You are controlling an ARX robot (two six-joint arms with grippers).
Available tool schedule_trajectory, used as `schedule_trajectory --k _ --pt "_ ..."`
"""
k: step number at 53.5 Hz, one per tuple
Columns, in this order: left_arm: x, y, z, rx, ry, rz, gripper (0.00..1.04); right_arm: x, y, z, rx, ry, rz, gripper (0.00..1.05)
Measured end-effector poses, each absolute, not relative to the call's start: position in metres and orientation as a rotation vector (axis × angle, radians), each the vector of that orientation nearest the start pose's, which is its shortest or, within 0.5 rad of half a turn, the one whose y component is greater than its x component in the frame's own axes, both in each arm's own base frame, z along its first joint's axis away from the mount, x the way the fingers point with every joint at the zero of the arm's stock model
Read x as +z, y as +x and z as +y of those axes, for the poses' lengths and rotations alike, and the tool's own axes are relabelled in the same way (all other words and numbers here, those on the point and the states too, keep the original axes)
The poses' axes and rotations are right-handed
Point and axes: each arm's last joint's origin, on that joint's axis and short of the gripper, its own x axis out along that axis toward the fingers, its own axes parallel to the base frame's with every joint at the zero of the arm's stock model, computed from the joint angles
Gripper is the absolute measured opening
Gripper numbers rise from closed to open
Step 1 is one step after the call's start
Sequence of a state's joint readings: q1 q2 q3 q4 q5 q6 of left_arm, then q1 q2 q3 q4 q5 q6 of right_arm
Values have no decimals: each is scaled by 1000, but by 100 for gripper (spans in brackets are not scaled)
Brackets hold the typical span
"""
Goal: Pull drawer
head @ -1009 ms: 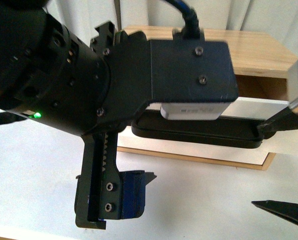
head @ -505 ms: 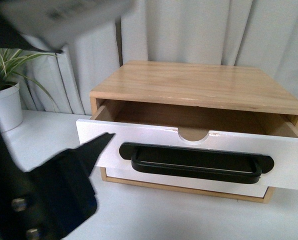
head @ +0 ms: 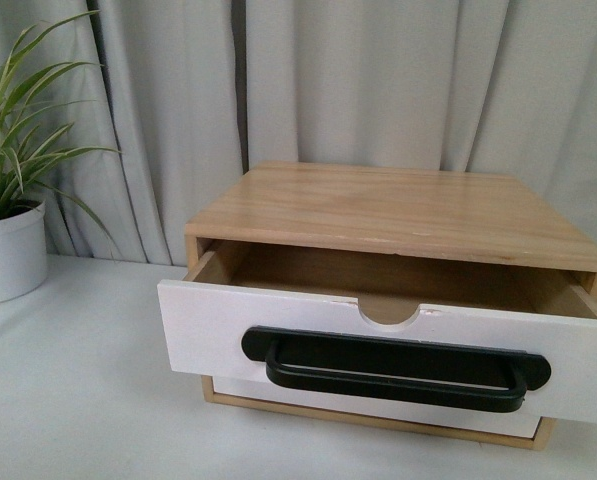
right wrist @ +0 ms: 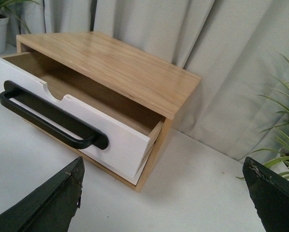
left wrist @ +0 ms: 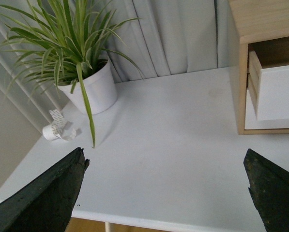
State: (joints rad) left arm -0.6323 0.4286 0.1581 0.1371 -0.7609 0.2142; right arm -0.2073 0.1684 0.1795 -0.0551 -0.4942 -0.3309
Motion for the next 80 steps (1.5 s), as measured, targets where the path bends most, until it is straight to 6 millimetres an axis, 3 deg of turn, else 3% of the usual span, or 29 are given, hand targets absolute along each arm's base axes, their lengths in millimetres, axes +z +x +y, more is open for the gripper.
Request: schedule_trajectory --k 6,8,16,30,34,46,76,80 --pt "194 108 -55 119 259 111 99 206 98 -7 290 -301 -5 96" --pt "194 108 -54 101 227 94 97 206 98 -5 202 -258 -8 91" --pt "187 98 -41 -26 50 14 68 196 98 -1 6 -77 3 64" --pt "180 98 -22 -16 13 2 22 184 98 0 0 -19 5 16" --pt "177 98 -17 -12 9 0 4 181 98 0 0 -18 3 1" --pt "166 97 -1 5 -1 -4 4 168 97 0 0 -13 -2 1" --pt "166 97 0 -2 -2 -5 4 165 98 0 0 -13 1 1" --pt "166 97 0 -2 -2 -5 15 165 98 0 0 -13 1 13"
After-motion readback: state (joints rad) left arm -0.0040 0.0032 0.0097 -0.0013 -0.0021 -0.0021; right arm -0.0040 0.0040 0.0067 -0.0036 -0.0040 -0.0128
